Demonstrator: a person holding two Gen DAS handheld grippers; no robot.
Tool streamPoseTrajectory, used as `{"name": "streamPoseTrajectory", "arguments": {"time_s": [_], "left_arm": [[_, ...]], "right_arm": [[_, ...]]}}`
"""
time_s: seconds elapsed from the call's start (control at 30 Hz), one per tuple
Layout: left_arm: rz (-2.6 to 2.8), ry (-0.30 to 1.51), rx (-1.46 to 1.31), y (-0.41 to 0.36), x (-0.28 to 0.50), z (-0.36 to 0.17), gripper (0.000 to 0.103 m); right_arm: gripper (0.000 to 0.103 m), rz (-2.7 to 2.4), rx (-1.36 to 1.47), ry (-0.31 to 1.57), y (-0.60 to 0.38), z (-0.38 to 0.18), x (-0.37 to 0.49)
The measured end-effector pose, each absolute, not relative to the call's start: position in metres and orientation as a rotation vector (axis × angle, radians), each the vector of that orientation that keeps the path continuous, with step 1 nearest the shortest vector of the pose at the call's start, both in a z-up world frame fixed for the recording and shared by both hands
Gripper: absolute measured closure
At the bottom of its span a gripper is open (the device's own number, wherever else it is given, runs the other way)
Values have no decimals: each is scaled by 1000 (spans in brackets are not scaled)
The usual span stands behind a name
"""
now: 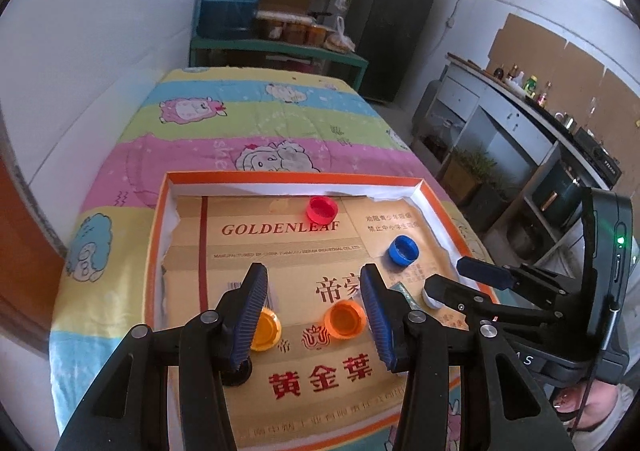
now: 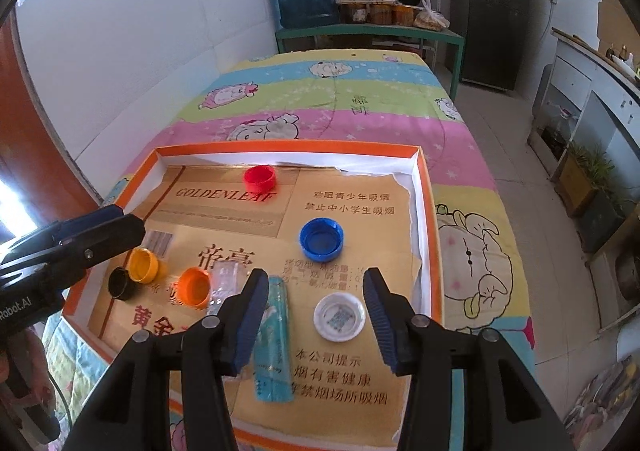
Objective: Organize rigid objects
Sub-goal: 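Open the left tool to drop the red cap while the right tool releases the blue cap, then withdraw both open tools from the lid toward the white and gold boxes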
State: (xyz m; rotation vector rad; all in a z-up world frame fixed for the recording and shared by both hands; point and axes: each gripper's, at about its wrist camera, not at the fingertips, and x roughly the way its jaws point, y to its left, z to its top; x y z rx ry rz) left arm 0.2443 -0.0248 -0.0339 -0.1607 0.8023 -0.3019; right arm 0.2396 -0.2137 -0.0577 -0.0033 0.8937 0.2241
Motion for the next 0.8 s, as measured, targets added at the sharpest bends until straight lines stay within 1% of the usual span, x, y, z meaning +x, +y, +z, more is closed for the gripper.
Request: {"name": "streamPoseTrajectory", "arguments": {"time_s": [0.8], "left_arm": [[-244,747,-156,-8,175,-14,53]], "right_arm": [[54,237,-20,865,-197,-36,182]]}}
